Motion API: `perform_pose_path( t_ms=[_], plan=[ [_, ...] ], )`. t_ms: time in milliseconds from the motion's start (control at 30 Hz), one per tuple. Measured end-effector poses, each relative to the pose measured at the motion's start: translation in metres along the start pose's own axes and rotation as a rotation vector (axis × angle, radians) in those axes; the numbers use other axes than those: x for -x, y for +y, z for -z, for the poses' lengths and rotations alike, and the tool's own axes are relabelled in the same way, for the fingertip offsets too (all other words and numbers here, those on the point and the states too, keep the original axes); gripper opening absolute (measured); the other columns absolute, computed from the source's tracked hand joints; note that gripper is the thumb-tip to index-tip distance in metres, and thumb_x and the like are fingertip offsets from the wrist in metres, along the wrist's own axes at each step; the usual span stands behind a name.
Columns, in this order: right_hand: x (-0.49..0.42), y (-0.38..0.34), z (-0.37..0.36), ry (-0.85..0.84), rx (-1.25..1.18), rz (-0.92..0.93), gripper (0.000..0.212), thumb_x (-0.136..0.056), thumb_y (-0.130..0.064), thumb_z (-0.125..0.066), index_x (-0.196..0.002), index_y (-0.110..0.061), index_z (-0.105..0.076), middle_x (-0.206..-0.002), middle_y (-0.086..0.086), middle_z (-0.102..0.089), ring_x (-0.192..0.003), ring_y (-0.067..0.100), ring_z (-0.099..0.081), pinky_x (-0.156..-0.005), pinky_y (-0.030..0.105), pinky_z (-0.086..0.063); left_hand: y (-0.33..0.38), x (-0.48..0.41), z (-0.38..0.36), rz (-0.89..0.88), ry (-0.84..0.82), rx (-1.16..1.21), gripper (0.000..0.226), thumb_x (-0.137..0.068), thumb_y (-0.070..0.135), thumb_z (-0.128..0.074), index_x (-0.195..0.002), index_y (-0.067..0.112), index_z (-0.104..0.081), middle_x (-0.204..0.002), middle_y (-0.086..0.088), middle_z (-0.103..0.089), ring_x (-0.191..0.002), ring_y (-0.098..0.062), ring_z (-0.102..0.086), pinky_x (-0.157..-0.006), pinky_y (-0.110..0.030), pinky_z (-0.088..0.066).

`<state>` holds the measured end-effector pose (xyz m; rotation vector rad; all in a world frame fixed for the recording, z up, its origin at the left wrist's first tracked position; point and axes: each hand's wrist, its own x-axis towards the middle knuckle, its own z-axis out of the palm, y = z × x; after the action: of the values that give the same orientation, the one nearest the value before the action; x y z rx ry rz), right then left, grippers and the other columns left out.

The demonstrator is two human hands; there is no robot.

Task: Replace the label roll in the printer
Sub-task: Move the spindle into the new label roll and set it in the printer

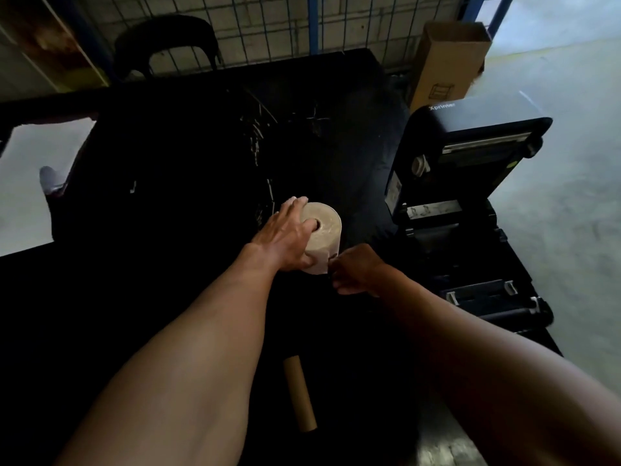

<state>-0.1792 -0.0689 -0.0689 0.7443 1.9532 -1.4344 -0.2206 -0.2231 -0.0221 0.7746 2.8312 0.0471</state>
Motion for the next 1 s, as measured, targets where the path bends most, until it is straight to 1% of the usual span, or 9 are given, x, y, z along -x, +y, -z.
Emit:
perform_pose_path(
  t_ms=[100, 200, 333, 467, 533, 600, 700, 867, 1000],
  plan=[
    [0.0, 0.001, 0.0, -0.017, -0.1, -0.033, 0.029, -0.095, -0.018, -0.059, -0.114, 0.004, -0.063, -0.084, 0.018, -0.067, -0.061, 0.025, -0.066, -0.052, 0.032, -0.057, 0.002, -0.005, 0.0, 0.053, -0.069, 0.135, 0.067, -0.077, 0.044, -0.077, -0.132, 0.014, -0.053, -0.163, -0.016, 0.001, -0.151, -0.033, -0.001, -0.117, -0.047, -0.023],
    [0.004, 0.0, 0.002, -0.032, -0.212, -0.02, 0.022, -0.097, -0.011, -0.055, -0.111, 0.004, -0.062, -0.081, 0.017, -0.065, -0.06, 0.025, -0.065, -0.054, 0.034, -0.058, 0.007, -0.007, -0.004, 0.121, -0.055, 0.227, 0.064, -0.077, 0.047, -0.076, -0.126, 0.013, -0.055, -0.161, -0.019, 0.0, -0.149, -0.036, -0.008, -0.116, -0.045, -0.028],
    [0.015, -0.007, 0.012, 0.056, -0.287, 0.156, 0.018, -0.092, 0.002, -0.051, -0.083, -0.008, -0.063, -0.075, 0.012, -0.063, -0.061, 0.019, -0.062, -0.058, 0.031, -0.056, 0.014, -0.004, -0.007, 0.279, 0.014, 0.37, 0.061, -0.074, 0.047, -0.074, -0.12, 0.011, -0.058, -0.161, -0.016, -0.005, -0.143, -0.036, -0.02, -0.109, -0.041, -0.034],
    [0.023, -0.012, 0.015, 0.088, -0.037, 0.381, 0.034, -0.082, 0.001, -0.064, -0.113, -0.012, -0.07, -0.083, 0.003, -0.065, -0.08, 0.018, -0.063, -0.074, 0.034, -0.056, 0.01, 0.007, -0.005, 0.472, 0.141, 0.589, 0.066, -0.072, 0.049, -0.075, -0.118, 0.004, -0.061, -0.146, -0.014, -0.037, -0.126, -0.031, -0.046, -0.099, -0.034, -0.043],
    [0.031, -0.019, 0.013, 0.15, 0.126, 0.549, 0.032, -0.081, -0.013, -0.075, -0.113, -0.013, -0.074, -0.083, -0.005, -0.066, -0.086, 0.016, -0.064, -0.086, 0.037, -0.054, 0.011, 0.019, -0.005, 0.581, 0.197, 0.809, 0.067, -0.067, 0.052, -0.075, -0.113, 0.003, -0.064, -0.123, -0.011, -0.057, -0.108, -0.027, -0.058, -0.087, -0.034, -0.05],
    [0.04, -0.024, 0.011, 0.177, 0.222, 0.644, 0.033, -0.081, -0.026, -0.079, -0.112, -0.017, -0.075, -0.091, -0.006, -0.066, -0.091, 0.013, -0.064, -0.088, 0.034, -0.052, 0.015, 0.036, -0.004, 0.695, 0.247, 1.089, 0.056, -0.061, 0.051, -0.073, -0.1, 0.011, -0.067, -0.105, -0.009, -0.066, -0.093, -0.026, -0.065, -0.082, -0.04, -0.057],
    [0.053, -0.026, 0.007, 0.145, 0.411, 0.749, 0.045, -0.077, -0.03, -0.082, -0.12, -0.024, -0.071, -0.096, -0.009, -0.057, -0.093, 0.011, -0.059, -0.087, 0.028, -0.049, 0.022, 0.057, -0.009, 0.797, 0.249, 1.355, 0.026, -0.076, 0.041, -0.073, -0.091, 0.021, -0.064, -0.091, -0.003, -0.067, -0.084, -0.023, -0.066, -0.079, -0.044, -0.058],
    [0.056, -0.031, -0.001, 0.114, 0.531, 0.818, 0.031, -0.081, -0.021, -0.078, -0.112, -0.023, -0.076, -0.111, -0.005, -0.071, -0.1, 0.007, -0.061, -0.083, 0.023, -0.044, 0.027, 0.076, -0.017, 0.906, 0.27, 1.568, 0.031, -0.081, 0.041, -0.069, -0.097, 0.016, -0.063, -0.091, -0.003, -0.063, -0.083, -0.02, -0.062, -0.078, -0.043, -0.055],
    [0.052, -0.033, -0.004, 0.146, 0.424, 0.804, 0.017, -0.09, -0.023, -0.069, -0.103, -0.017, -0.079, -0.103, -0.001, -0.077, -0.092, 0.009, -0.067, -0.073, 0.019, -0.049, 0.032, 0.08, -0.022, 0.921, 0.298, 1.659, 0.036, -0.082, 0.043, -0.068, -0.105, 0.016, -0.063, -0.095, -0.004, -0.063, -0.083, -0.02, -0.061, -0.072, -0.039, -0.054]
  ],
)
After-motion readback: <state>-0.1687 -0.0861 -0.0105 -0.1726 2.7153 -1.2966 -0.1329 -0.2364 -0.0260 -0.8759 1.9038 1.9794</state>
